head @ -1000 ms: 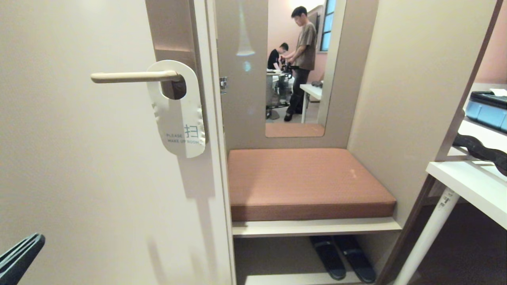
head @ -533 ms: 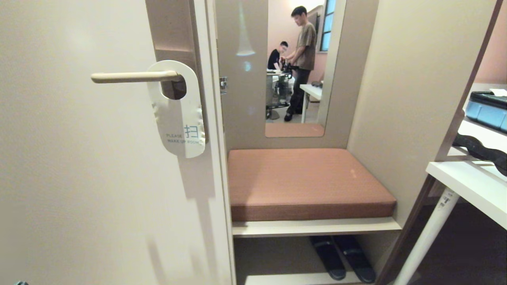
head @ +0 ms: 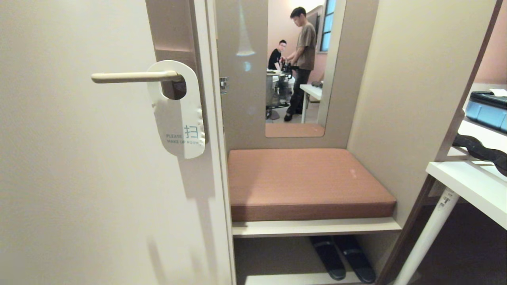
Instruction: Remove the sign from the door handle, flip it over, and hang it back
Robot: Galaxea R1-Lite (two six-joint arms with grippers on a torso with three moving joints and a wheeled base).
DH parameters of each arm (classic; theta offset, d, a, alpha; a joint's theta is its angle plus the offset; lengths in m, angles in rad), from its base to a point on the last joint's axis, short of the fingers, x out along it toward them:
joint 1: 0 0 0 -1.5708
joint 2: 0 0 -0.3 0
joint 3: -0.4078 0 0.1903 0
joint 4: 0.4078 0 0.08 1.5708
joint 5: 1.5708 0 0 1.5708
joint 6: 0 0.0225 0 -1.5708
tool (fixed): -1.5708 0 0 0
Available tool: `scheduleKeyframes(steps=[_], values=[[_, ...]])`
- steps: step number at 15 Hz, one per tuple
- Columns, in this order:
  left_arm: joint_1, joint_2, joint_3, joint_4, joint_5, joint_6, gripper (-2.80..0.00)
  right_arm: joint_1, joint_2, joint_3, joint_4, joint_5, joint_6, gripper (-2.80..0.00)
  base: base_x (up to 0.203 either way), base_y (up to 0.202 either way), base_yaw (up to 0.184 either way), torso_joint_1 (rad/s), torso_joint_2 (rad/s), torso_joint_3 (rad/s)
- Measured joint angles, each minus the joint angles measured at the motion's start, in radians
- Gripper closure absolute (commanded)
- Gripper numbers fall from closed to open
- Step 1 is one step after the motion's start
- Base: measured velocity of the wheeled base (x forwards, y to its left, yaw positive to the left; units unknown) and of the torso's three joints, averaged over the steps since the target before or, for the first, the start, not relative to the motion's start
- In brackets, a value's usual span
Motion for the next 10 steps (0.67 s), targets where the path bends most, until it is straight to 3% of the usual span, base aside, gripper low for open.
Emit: scheduleKeyframes(steps=[10], values=[[0.0, -0.017, 0.0, 0.01, 0.003, 0.004, 0.0, 0.0, 0.0, 0.0, 0.0, 0.0, 0.0, 0.0, 0.0, 0.0, 0.0, 0.0, 0.0, 0.0]])
